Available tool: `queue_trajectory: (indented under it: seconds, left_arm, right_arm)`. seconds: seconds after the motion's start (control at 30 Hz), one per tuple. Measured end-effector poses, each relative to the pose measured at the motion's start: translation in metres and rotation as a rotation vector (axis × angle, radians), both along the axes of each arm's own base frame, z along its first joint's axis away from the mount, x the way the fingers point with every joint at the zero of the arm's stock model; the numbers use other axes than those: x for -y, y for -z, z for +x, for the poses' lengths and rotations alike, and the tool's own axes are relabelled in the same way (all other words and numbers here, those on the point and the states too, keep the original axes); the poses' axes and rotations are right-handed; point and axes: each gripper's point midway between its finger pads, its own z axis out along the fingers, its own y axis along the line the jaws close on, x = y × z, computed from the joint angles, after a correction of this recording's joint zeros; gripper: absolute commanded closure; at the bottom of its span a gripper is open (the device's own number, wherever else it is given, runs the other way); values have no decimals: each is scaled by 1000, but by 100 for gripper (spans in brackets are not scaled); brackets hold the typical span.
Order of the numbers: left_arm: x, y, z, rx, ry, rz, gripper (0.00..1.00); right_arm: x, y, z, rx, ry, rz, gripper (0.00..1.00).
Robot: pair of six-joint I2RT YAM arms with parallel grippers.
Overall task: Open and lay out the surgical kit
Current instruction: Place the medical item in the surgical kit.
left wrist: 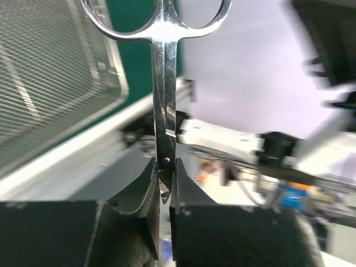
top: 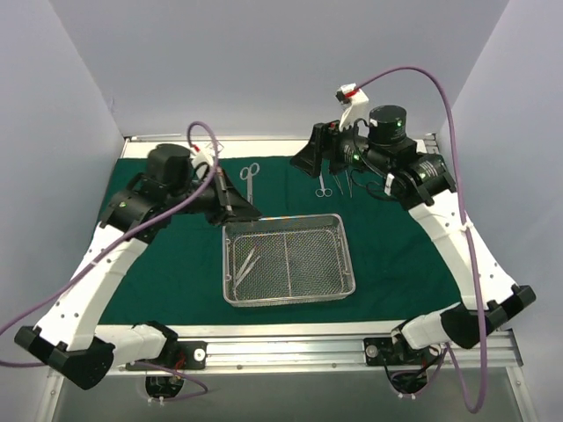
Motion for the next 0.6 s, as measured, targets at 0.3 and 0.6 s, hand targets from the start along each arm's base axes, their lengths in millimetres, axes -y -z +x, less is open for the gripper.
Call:
queue_trajectory:
  seconds: [0.3, 0.6]
  left_arm:
    - [-8, -79, -57, -185, 48, -382, 98]
    - [-5, -93, -73, -476, 106, -590, 98]
  right_arm:
    - [-39, 21, -67, 648, -299, -316, 31]
    - [-72, -13, -127, 1171, -444, -375, 50]
